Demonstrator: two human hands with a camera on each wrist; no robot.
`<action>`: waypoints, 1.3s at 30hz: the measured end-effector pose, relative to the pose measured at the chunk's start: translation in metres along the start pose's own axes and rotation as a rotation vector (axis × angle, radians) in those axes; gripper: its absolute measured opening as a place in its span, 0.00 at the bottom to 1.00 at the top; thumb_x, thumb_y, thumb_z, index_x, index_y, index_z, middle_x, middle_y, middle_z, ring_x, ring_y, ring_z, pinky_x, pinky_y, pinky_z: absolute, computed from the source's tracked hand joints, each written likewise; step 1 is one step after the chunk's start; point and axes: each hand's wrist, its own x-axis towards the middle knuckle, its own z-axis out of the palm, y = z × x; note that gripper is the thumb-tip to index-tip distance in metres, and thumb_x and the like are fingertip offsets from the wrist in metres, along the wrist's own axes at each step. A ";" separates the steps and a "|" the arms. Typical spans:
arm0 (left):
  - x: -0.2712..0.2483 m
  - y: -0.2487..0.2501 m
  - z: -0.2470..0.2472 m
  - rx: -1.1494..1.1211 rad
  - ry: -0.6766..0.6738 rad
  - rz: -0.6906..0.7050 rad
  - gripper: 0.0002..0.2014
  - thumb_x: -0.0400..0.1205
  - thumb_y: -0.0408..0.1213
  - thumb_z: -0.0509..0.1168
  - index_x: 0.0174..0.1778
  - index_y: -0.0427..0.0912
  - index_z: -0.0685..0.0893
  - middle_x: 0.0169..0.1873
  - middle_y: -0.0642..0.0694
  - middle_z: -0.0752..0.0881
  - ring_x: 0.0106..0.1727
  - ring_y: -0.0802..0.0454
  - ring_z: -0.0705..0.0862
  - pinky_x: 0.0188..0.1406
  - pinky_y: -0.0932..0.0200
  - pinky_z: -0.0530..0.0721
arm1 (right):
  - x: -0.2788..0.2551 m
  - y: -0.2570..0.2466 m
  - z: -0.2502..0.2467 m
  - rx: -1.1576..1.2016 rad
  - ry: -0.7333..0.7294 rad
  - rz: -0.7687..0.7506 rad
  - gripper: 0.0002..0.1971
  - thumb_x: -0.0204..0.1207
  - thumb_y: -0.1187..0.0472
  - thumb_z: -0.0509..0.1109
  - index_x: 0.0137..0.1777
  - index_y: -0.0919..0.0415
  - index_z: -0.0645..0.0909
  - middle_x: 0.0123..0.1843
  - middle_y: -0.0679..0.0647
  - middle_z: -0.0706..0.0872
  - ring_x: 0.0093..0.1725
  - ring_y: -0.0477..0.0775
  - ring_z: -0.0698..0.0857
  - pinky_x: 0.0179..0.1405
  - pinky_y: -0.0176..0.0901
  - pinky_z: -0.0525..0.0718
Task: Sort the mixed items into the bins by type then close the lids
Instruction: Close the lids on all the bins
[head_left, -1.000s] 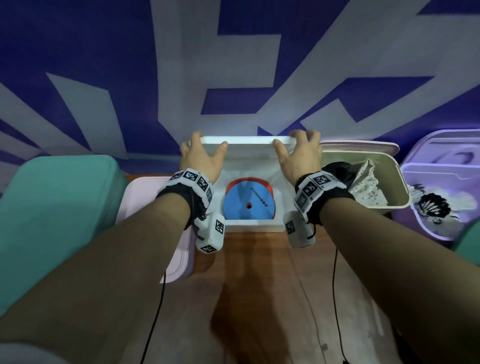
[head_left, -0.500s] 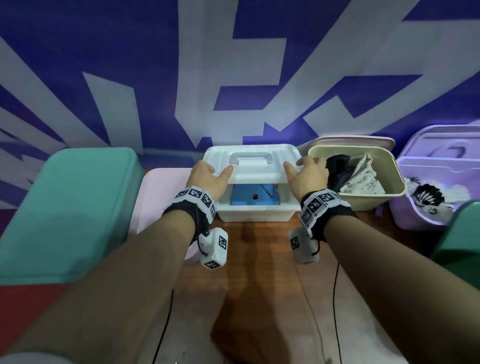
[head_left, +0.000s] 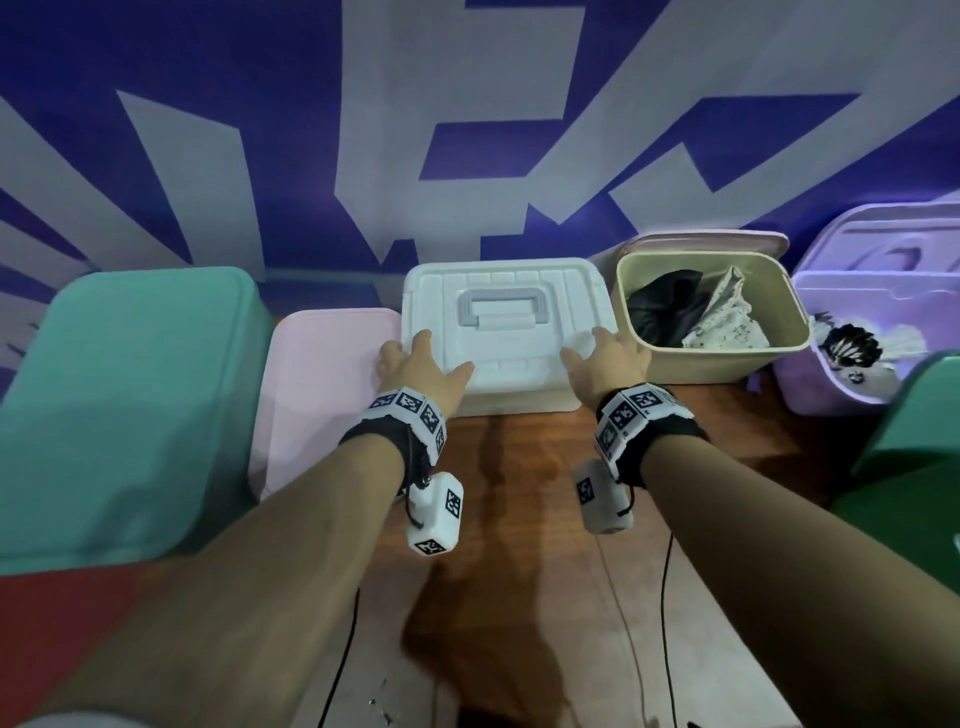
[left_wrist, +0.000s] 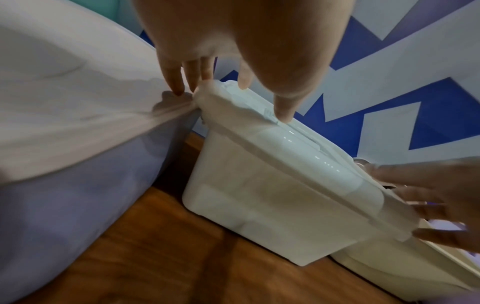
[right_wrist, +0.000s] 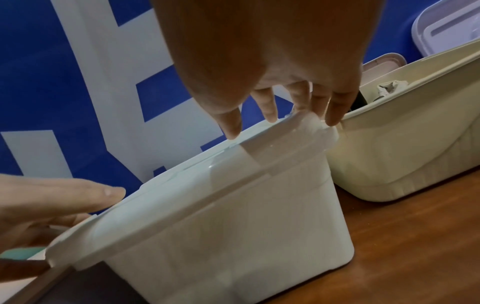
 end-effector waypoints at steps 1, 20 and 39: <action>0.001 -0.001 0.000 0.019 -0.005 0.002 0.37 0.79 0.60 0.63 0.81 0.51 0.59 0.71 0.40 0.63 0.72 0.39 0.66 0.67 0.47 0.72 | 0.000 -0.001 0.000 0.007 -0.005 0.003 0.30 0.81 0.44 0.58 0.80 0.55 0.61 0.81 0.61 0.61 0.77 0.66 0.60 0.71 0.60 0.68; 0.034 0.013 -0.001 0.209 0.023 0.135 0.39 0.77 0.65 0.61 0.81 0.51 0.60 0.84 0.47 0.47 0.83 0.42 0.49 0.78 0.42 0.61 | 0.028 -0.003 0.001 -0.008 0.033 -0.079 0.33 0.83 0.40 0.53 0.83 0.54 0.54 0.86 0.55 0.46 0.83 0.61 0.51 0.81 0.56 0.58; 0.056 0.021 0.017 0.439 -0.109 0.218 0.43 0.78 0.73 0.45 0.84 0.56 0.40 0.84 0.45 0.33 0.84 0.41 0.32 0.80 0.34 0.43 | 0.050 -0.001 0.013 -0.253 -0.026 -0.152 0.37 0.79 0.31 0.46 0.83 0.48 0.45 0.86 0.53 0.38 0.81 0.69 0.56 0.76 0.60 0.66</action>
